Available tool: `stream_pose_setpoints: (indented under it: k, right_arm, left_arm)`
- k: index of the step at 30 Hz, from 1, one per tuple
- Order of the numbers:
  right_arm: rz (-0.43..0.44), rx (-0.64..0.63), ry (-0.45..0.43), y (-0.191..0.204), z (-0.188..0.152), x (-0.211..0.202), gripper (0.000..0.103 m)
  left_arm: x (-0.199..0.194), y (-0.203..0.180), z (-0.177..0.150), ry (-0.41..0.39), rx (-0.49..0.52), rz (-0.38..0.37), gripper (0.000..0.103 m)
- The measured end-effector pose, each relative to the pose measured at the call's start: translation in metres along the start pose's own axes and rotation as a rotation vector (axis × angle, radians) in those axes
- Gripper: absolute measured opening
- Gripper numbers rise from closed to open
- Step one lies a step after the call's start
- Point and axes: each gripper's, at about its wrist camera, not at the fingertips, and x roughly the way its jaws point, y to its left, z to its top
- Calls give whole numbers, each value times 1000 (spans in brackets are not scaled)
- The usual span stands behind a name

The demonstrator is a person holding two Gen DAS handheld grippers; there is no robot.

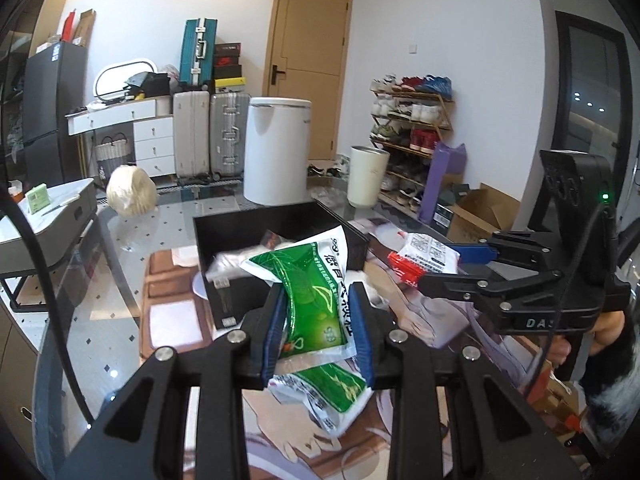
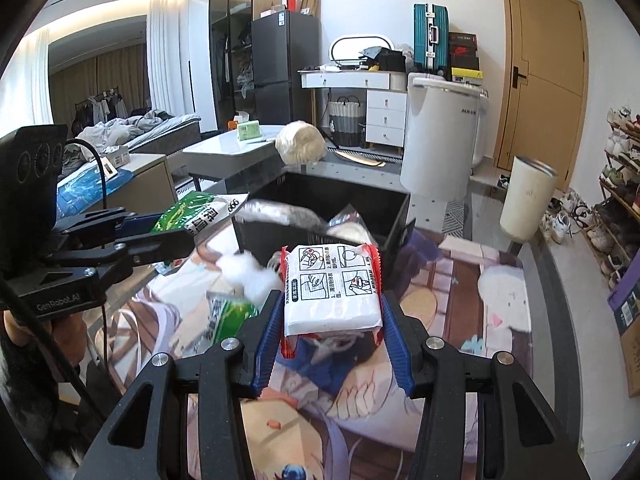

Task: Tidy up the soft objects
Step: 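Lift the white packet and green sachet and carry them toward the black box, then lower the white packet with right tool while left tool lowers green sachet into box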

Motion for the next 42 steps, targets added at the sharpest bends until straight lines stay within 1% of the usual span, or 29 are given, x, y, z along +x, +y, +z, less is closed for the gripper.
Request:
stream_pose_setpoints:
  k: [4,11,19,23,31,42]
  right_arm:
    - [9,2,-18,-2,15,1,48]
    - [22,10,-36,-9,40,12,48]
    - [28,18,-34,-16,59,29,48]
    - [26,8,-27,-16,65,36,48]
    - [28,-5,-12,-18,73,49,48]
    - [17,-14,15,-18,76,63,48]
  left_arm:
    - [5,5,12,-12,-25,21,30]
    - [13,11,33,-49,-30,54,30]
    - [24,27,56,-69,-44,80,30]
    - [30,35,62,-74,-55,79,30]
    - [44,42,64,-62,-73,87,30]
    - [63,49,62,-34,-86,90,30]
